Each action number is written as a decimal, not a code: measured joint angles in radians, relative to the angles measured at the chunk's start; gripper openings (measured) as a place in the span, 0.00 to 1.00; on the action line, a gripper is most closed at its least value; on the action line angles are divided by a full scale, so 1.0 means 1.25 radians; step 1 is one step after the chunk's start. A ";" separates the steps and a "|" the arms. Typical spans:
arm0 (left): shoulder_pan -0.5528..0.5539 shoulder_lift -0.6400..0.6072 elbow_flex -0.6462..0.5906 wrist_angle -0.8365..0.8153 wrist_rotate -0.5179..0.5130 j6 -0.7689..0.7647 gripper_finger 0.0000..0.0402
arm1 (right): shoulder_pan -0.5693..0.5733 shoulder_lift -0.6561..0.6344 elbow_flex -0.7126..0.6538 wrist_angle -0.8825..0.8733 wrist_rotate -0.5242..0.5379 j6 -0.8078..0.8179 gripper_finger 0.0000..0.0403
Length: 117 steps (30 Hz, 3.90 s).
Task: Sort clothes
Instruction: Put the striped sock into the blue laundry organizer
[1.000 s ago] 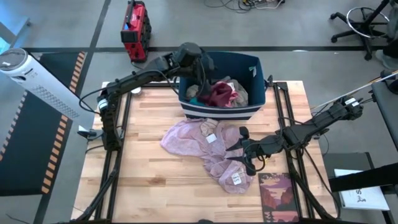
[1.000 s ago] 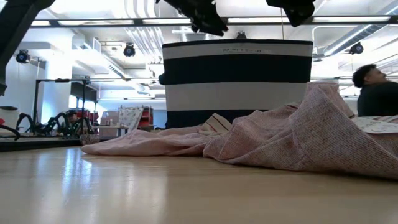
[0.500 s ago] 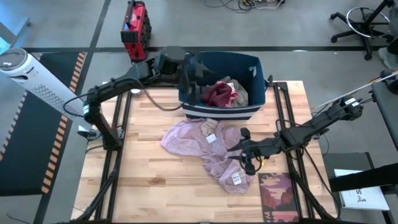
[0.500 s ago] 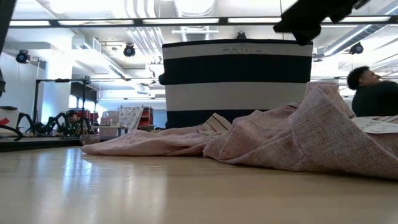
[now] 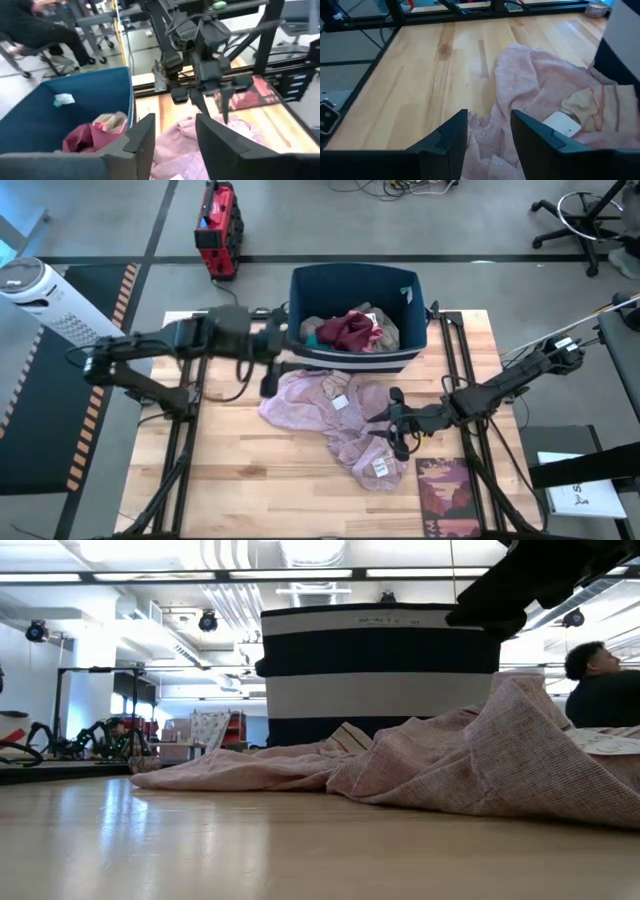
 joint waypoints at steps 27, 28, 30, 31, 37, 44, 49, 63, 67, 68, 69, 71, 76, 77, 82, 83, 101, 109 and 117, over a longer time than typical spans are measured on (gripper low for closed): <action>-0.144 -0.225 -0.784 0.786 0.005 -0.108 0.18 | -0.124 0.339 0.132 0.109 0.222 0.034 0.46; -0.144 -0.224 -0.803 0.814 0.005 -0.112 0.18 | -0.136 0.351 0.137 0.108 0.222 0.034 0.46; -0.144 -0.224 -0.832 0.844 0.005 -0.115 0.18 | -0.163 0.373 0.149 0.095 0.222 0.036 0.46; -0.144 -0.224 -0.843 0.854 0.005 -0.116 0.18 | -0.176 0.384 0.156 0.089 0.222 0.037 0.46; -0.144 -0.223 -0.881 0.883 0.003 -0.121 0.18 | -0.248 0.442 0.203 0.031 0.222 0.030 0.46; -0.144 -0.223 -0.904 0.892 0.002 -0.121 0.18 | -0.310 0.483 0.262 -0.043 0.227 0.003 0.46; -0.144 -0.223 -0.919 0.905 0.002 -0.121 0.18 | -0.328 0.500 0.305 -0.087 0.225 -0.020 0.46; -0.144 -0.222 -0.920 0.904 0.003 -0.133 0.18 | -0.341 0.615 0.393 -0.146 0.235 -0.055 0.35; -0.144 -0.222 -0.920 0.904 0.003 -0.133 0.18 | -0.341 0.618 0.420 -0.210 0.225 -0.045 0.13; -0.144 -0.222 -0.920 0.903 0.003 -0.133 0.18 | -0.341 0.618 0.427 -0.227 0.221 -0.045 0.07; -0.144 -0.222 -0.920 0.904 0.003 -0.133 0.18 | -0.341 0.614 0.434 -0.246 0.217 -0.045 0.03; -0.144 -0.222 -0.920 0.904 0.003 -0.135 0.18 | -0.341 0.606 0.450 -0.280 0.199 -0.039 0.03; -0.144 -0.222 -0.920 0.902 0.003 -0.142 0.18 | -0.324 0.565 0.489 -0.329 0.119 -0.032 0.01; -0.144 -0.222 -0.920 0.903 0.003 -0.142 0.18 | -0.318 0.556 0.496 -0.328 0.110 -0.036 0.00; -0.144 -0.222 -0.920 0.902 0.003 -0.148 0.18 | -0.285 0.476 0.510 -0.350 0.071 -0.049 0.00; -0.144 -0.222 -0.920 0.902 0.004 -0.148 0.18 | -0.278 0.458 0.510 -0.360 0.070 -0.050 0.00; -0.144 -0.222 -0.920 0.902 0.004 -0.156 0.18 | -0.223 0.386 0.493 -0.405 0.007 -0.131 0.17; -0.144 -0.214 -0.920 0.903 0.004 -0.157 0.18 | -0.229 0.533 0.493 -0.373 0.014 -0.147 0.44; -0.144 -0.215 -0.920 0.903 0.004 -0.160 0.18 | -0.280 0.618 0.493 -0.323 0.022 -0.119 0.51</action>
